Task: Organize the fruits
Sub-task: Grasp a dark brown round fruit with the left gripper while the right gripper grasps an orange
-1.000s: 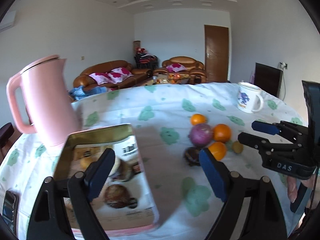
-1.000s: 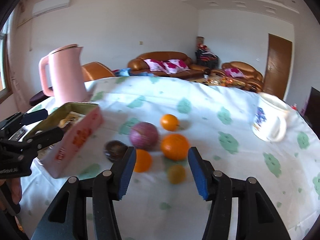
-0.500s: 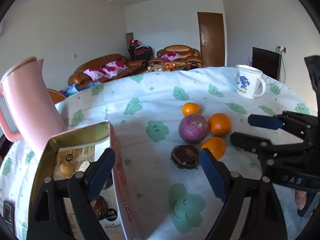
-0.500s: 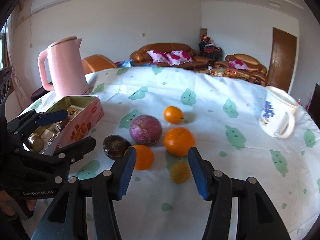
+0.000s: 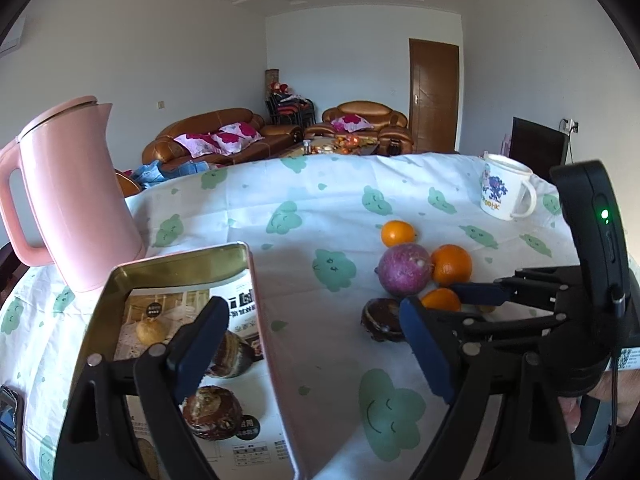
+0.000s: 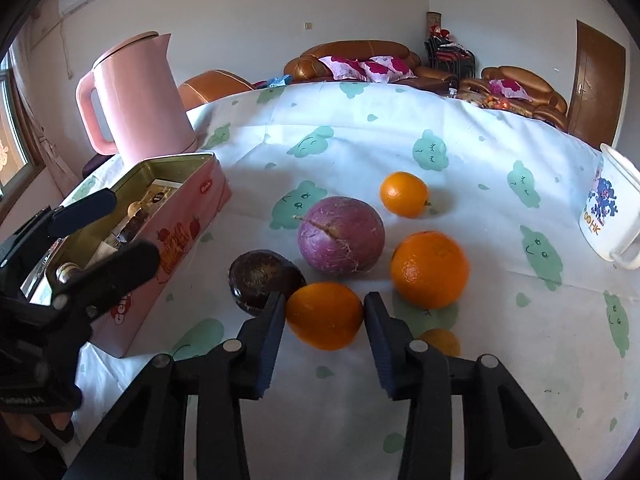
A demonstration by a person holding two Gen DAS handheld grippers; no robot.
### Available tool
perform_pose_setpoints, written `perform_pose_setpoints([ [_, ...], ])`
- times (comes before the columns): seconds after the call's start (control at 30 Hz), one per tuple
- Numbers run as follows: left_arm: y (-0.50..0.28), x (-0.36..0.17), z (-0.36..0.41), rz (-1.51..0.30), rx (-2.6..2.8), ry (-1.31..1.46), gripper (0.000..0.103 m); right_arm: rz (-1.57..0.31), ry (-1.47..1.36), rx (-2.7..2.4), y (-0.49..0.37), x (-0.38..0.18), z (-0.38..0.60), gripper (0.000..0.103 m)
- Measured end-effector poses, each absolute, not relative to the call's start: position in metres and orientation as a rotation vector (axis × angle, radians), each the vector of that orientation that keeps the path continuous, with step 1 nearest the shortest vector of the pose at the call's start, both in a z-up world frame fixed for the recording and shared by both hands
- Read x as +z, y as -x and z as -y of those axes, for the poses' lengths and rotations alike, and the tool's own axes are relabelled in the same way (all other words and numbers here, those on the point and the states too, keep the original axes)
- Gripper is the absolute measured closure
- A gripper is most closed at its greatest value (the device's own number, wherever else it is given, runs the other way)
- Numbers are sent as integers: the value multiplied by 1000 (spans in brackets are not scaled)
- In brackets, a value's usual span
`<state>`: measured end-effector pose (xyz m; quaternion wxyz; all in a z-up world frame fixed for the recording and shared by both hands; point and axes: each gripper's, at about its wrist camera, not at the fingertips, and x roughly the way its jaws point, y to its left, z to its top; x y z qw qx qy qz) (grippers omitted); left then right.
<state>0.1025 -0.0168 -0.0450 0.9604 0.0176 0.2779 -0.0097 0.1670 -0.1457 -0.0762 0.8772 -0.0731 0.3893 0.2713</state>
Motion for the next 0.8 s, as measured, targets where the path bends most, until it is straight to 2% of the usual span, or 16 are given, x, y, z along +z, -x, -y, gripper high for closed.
perform_pose_setpoints([
  [0.27,-108,-46,39,-590,-87,-72,15,-682,90,435,-152,-60,174,61],
  [0.37,-118,-51,51,-624,-113,-93,21,-669,36,381,-154,-57,191,61],
  [0.43,-127,-57,56,-664,-126,-97,36,-668,11,370,-156,-56,197,61],
  [0.47,-131,-60,58,-688,-142,-98,40,-667,3,367,-156,-56,199,61],
  [0.6,-144,-70,65,-753,-152,-101,49,-660,6,366,-156,-55,197,61],
  [0.8,-158,-79,71,-817,-172,-95,51,-663,17,374,-155,-56,196,61],
])
